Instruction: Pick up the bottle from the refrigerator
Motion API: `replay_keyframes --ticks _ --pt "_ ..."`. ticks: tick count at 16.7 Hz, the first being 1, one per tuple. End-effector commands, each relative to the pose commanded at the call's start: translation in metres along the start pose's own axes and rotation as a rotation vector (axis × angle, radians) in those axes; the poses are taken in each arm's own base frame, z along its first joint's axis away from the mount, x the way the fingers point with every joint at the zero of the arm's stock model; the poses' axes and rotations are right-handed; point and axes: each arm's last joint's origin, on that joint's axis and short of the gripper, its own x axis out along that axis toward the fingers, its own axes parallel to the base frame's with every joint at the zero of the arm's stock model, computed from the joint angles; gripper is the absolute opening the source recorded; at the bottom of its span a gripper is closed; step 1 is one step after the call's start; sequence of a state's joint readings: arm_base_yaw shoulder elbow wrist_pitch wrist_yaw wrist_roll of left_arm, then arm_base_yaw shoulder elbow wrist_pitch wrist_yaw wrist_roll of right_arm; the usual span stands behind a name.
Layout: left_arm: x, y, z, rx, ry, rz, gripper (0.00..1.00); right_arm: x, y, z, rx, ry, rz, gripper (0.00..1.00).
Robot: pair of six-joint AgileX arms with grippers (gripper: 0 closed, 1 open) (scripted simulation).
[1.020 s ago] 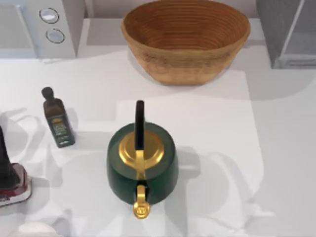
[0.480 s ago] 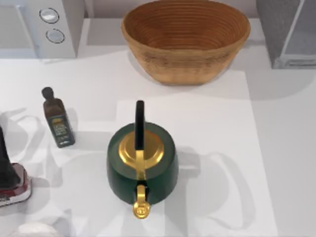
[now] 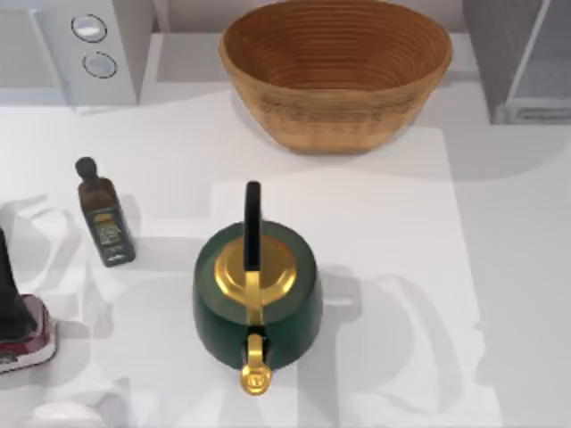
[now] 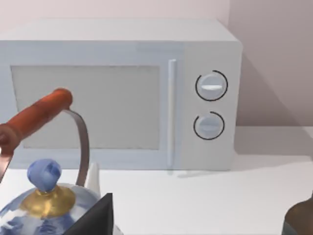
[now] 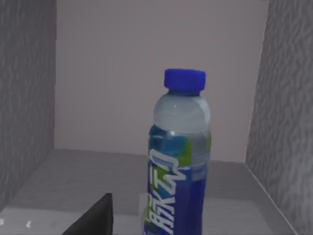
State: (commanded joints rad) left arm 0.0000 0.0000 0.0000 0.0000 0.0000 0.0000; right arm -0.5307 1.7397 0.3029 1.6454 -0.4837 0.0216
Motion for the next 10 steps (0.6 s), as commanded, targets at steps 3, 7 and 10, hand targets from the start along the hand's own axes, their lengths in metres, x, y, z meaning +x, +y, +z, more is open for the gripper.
replay_keyframes --ticks 3,7,10 --pt "0.000 0.000 0.000 0.000 0.000 0.000 1.00 0.039 -0.001 0.013 -0.016 -0.078 0.034 1.00" --pt "0.000 0.000 0.000 0.000 0.000 0.000 1.00 0.097 0.013 0.007 0.025 -0.063 0.090 1.00" --pt "0.000 0.000 0.000 0.000 0.000 0.000 1.00 0.130 0.022 -0.014 0.052 0.016 0.092 1.00"
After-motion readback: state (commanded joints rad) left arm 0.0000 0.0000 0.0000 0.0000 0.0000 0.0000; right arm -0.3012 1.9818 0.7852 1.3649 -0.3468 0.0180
